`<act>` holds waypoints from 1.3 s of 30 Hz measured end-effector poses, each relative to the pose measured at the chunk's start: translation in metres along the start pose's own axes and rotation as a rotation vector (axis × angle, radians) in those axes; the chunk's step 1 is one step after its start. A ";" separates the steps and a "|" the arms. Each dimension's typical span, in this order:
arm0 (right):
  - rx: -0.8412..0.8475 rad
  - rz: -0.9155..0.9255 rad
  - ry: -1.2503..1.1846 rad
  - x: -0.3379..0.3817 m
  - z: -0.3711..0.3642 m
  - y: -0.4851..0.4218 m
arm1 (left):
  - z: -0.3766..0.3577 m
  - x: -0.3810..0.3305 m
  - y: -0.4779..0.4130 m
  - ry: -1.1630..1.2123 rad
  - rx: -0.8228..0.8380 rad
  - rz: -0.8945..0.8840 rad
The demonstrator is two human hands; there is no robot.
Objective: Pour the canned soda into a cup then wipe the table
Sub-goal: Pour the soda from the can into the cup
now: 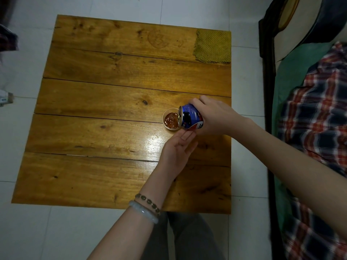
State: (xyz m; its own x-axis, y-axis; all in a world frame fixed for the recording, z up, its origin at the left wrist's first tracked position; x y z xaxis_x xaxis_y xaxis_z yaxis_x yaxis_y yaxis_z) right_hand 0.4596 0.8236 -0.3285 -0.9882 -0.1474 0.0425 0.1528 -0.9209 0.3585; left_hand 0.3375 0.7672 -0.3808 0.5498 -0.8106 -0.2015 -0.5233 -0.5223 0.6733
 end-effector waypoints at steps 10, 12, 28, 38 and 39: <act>0.010 -0.006 -0.002 0.000 -0.003 0.001 | 0.003 0.001 0.000 0.009 -0.001 -0.002; 0.010 -0.005 0.000 0.000 -0.004 0.000 | 0.002 0.002 0.000 0.007 0.000 -0.002; 0.009 -0.006 -0.012 -0.002 -0.001 0.001 | 0.001 0.001 -0.002 -0.017 0.005 -0.005; 0.017 -0.040 -0.137 -0.004 -0.003 0.000 | -0.002 -0.008 0.004 -0.234 0.032 -0.096; 0.019 -0.045 -0.172 -0.003 -0.003 -0.001 | -0.002 -0.010 0.006 -0.281 0.041 -0.125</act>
State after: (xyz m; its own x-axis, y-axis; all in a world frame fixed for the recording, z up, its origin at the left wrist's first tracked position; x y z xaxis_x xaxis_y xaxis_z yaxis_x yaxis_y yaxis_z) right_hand 0.4628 0.8235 -0.3320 -0.9820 -0.0411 0.1843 0.1099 -0.9181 0.3808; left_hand 0.3299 0.7727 -0.3730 0.4130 -0.7780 -0.4735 -0.4918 -0.6281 0.6030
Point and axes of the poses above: each hand's wrist, its own y-axis away from the middle knuckle, its own z-axis out of the back of the hand, x = y × z, the point moved 6 cm from there along -y, towards the middle knuckle, and after that the axes turned 13 degrees about y, right-handed, at the moved point
